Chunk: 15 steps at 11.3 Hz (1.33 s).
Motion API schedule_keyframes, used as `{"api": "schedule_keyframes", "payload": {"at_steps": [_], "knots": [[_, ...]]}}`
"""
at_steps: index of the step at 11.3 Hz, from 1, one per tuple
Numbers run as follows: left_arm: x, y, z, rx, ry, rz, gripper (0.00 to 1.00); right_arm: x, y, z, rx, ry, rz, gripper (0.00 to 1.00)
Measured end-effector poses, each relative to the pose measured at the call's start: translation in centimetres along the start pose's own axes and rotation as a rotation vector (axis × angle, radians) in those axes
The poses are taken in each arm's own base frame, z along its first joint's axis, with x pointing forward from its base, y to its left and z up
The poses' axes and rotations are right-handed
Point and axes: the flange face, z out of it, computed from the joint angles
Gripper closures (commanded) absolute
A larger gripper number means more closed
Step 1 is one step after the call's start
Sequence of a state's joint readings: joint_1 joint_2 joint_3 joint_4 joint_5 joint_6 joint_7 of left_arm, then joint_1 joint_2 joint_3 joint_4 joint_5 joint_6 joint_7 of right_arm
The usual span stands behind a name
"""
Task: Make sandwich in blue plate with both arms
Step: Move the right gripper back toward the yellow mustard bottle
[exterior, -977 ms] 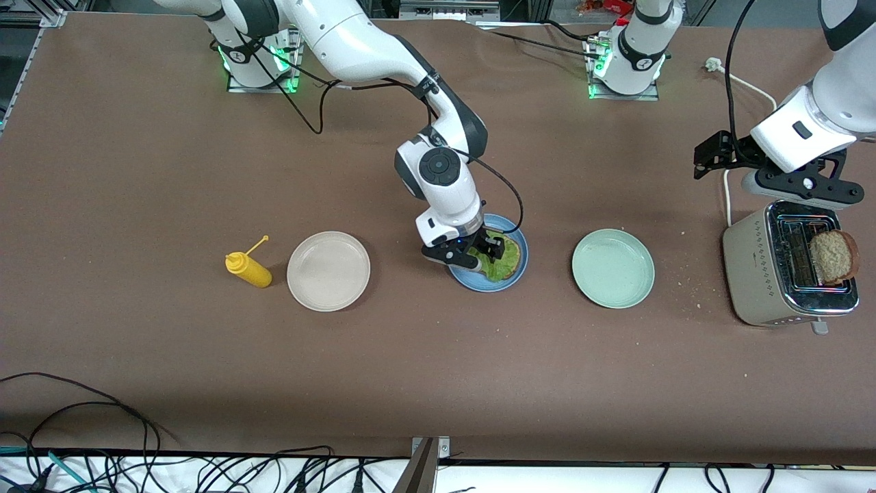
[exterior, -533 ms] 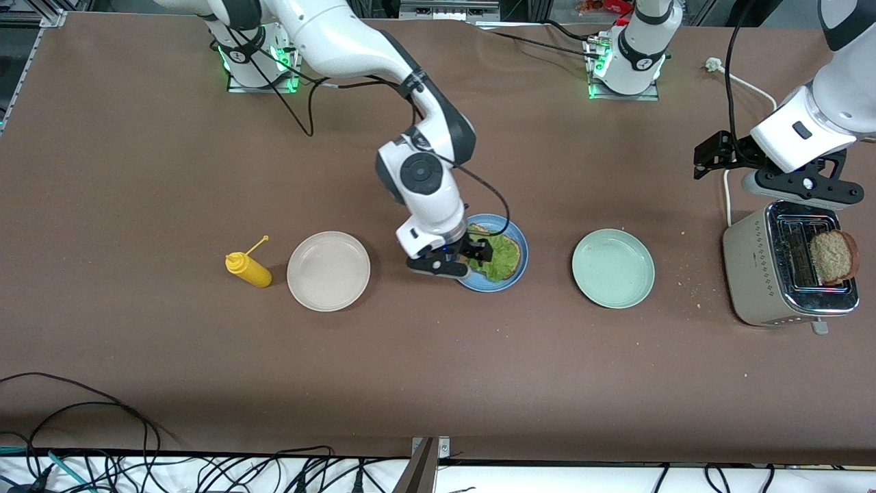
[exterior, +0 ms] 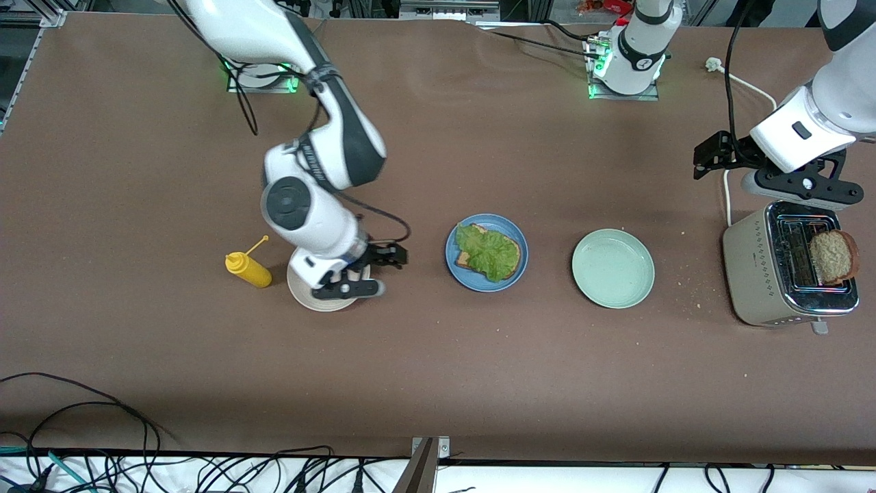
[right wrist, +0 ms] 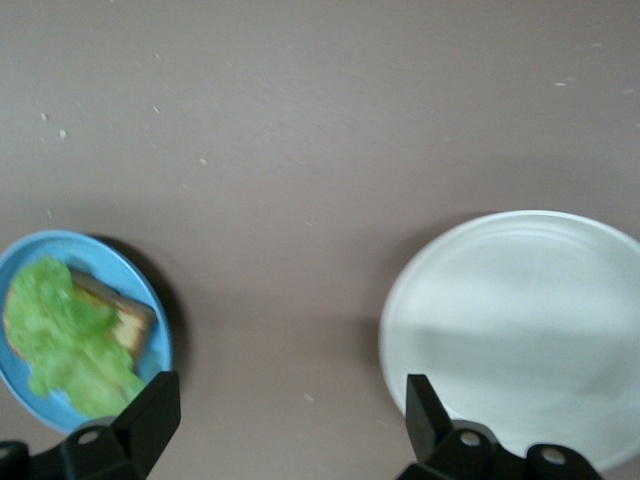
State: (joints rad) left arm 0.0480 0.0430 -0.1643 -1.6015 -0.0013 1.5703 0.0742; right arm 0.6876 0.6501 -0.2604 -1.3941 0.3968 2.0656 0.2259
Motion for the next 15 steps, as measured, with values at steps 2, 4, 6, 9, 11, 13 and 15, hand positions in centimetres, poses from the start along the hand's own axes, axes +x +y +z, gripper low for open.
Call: {"api": "schedule_keyframes", "payload": {"at_steps": [2, 4, 6, 9, 11, 13, 15], "knots": [[0.0, 0.0, 0.0, 0.0, 0.0, 0.0, 0.0, -0.2, 5.5, -2.7, 0.025, -0.051, -0.093, 0.0], [0.0, -0.1, 0.0, 0.0, 0.0, -0.002, 0.0, -0.3, 10.1, -5.4, 0.045, -0.08, -0.178, 0.0], [0.0, -0.2, 0.0, 0.0, 0.0, -0.003, 0.0, -0.5, 14.5, -7.3, 0.087, -0.091, -0.263, 0.0], [0.0, -0.3, 0.1, -0.001, -0.001, -0.005, 0.0, -0.5, 20.4, -9.0, 0.126, -0.095, -0.428, 0.0], [0.1, -0.5, 0.3, -0.002, -0.004, -0.008, 0.0, -0.7, 22.6, -9.4, 0.147, -0.103, -0.563, 0.0], [0.2, -0.5, 0.4, -0.002, -0.006, -0.009, 0.0, -0.7, 25.2, -9.8, 0.164, -0.09, -0.708, 0.0], [0.2, -0.5, 0.4, -0.002, -0.006, -0.009, 0.0, -0.8, 28.2, -10.4, 0.196, -0.071, -0.83, 0.0]]}}
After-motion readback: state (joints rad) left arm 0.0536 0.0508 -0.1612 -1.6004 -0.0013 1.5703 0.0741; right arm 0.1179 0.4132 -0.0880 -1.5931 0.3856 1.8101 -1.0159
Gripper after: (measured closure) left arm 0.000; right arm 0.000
